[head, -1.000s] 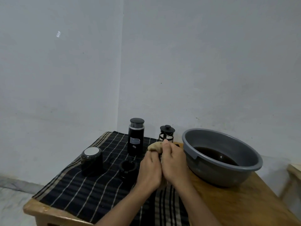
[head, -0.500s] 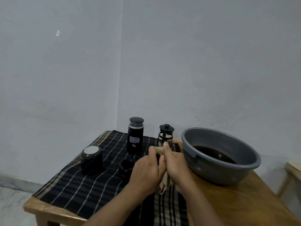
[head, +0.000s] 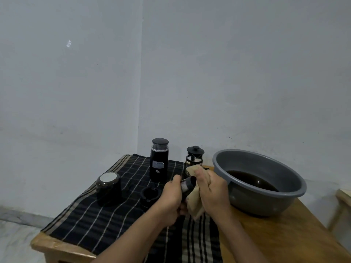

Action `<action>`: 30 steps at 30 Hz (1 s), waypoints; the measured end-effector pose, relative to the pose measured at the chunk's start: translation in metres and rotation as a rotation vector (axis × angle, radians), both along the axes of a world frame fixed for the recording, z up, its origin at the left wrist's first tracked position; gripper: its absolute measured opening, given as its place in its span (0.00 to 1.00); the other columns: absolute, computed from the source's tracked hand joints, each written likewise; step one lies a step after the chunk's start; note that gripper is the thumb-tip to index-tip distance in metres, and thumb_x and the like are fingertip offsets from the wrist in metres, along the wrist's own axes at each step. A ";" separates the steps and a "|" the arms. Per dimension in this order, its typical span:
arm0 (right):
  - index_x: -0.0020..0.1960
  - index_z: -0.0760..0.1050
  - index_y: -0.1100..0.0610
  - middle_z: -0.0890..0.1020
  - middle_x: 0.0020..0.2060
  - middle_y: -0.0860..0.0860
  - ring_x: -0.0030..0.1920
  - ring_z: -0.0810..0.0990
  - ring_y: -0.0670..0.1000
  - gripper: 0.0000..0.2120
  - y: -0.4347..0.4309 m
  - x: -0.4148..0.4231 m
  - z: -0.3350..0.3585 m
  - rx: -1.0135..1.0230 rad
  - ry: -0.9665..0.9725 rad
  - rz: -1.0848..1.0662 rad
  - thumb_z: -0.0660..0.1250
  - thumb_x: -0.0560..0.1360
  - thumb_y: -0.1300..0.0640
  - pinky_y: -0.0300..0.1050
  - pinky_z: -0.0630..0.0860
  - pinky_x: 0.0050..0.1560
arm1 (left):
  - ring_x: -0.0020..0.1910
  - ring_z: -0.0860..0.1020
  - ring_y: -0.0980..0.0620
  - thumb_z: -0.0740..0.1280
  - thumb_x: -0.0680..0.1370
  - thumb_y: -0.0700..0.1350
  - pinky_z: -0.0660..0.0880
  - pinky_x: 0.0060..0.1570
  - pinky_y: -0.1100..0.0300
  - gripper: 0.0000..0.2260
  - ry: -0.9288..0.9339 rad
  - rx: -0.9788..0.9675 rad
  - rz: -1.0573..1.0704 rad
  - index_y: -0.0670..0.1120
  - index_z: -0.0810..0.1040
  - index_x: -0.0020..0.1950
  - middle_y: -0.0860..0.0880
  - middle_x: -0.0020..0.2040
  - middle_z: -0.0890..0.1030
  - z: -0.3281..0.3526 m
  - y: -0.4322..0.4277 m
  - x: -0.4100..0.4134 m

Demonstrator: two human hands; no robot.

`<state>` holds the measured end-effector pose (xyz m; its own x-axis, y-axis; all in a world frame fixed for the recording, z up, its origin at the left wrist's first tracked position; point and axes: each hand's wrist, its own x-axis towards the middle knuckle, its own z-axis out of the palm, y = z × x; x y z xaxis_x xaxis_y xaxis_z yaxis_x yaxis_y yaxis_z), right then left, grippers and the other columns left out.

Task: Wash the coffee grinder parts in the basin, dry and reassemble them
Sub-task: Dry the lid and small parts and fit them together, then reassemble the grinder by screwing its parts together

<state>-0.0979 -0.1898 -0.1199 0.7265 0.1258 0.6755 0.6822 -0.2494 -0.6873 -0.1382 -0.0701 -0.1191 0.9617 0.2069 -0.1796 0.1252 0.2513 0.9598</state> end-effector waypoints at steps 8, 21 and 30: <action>0.48 0.77 0.43 0.74 0.39 0.41 0.39 0.75 0.43 0.20 -0.018 -0.011 -0.007 -0.494 -0.085 0.009 0.54 0.79 0.32 0.43 0.75 0.40 | 0.31 0.67 0.52 0.52 0.84 0.48 0.64 0.32 0.56 0.15 -0.112 0.317 0.153 0.45 0.70 0.42 0.48 0.33 0.70 -0.001 0.019 0.009; 0.48 0.85 0.57 0.86 0.42 0.53 0.43 0.85 0.53 0.23 -0.025 0.006 -0.014 -0.065 0.836 0.246 0.59 0.83 0.43 0.47 0.78 0.47 | 0.32 0.75 0.58 0.61 0.83 0.57 0.69 0.34 0.62 0.10 -0.577 0.993 0.143 0.51 0.73 0.51 0.55 0.34 0.79 0.003 0.054 0.004; 0.69 0.74 0.44 0.75 0.61 0.39 0.61 0.74 0.41 0.21 0.032 -0.009 0.012 -0.480 0.197 0.168 0.71 0.77 0.52 0.41 0.74 0.63 | 0.38 0.77 0.62 0.78 0.70 0.62 0.69 0.35 0.70 0.21 -0.298 1.080 0.070 0.53 0.76 0.53 0.56 0.41 0.79 0.022 0.110 -0.012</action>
<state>-0.1066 -0.1576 -0.1084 0.7768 0.5115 0.3673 0.6097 -0.4650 -0.6418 -0.1498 0.0396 -0.0970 0.9166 0.1704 0.3617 -0.1271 -0.7335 0.6677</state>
